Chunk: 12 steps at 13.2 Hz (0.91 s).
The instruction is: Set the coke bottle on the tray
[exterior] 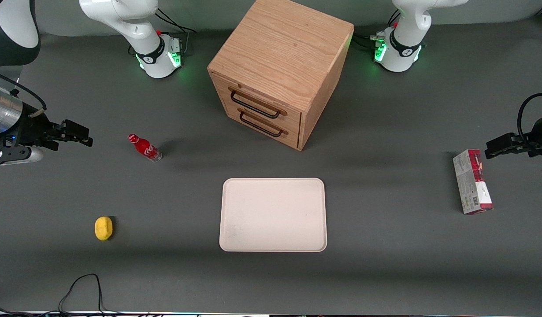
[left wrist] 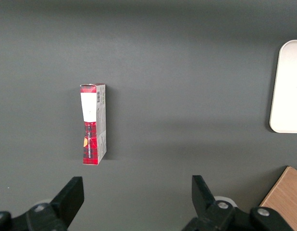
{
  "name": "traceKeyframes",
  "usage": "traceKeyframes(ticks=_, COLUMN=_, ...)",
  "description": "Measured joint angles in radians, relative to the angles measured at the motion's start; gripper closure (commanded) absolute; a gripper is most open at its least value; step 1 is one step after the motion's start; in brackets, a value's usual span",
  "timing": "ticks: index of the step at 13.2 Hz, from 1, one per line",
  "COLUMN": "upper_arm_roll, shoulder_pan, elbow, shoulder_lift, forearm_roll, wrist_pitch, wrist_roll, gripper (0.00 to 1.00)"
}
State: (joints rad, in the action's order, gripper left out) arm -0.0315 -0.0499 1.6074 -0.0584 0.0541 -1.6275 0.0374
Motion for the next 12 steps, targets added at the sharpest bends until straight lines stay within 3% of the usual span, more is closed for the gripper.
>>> traceKeyframes(ticks=12, upper_arm_roll=-0.016, shoulder_pan=-0.006, elbow=-0.036, shoulder_lift=-0.003, forearm_roll=0.011, wrist_pitch=0.08, wrist_roll=-0.001, gripper=0.0)
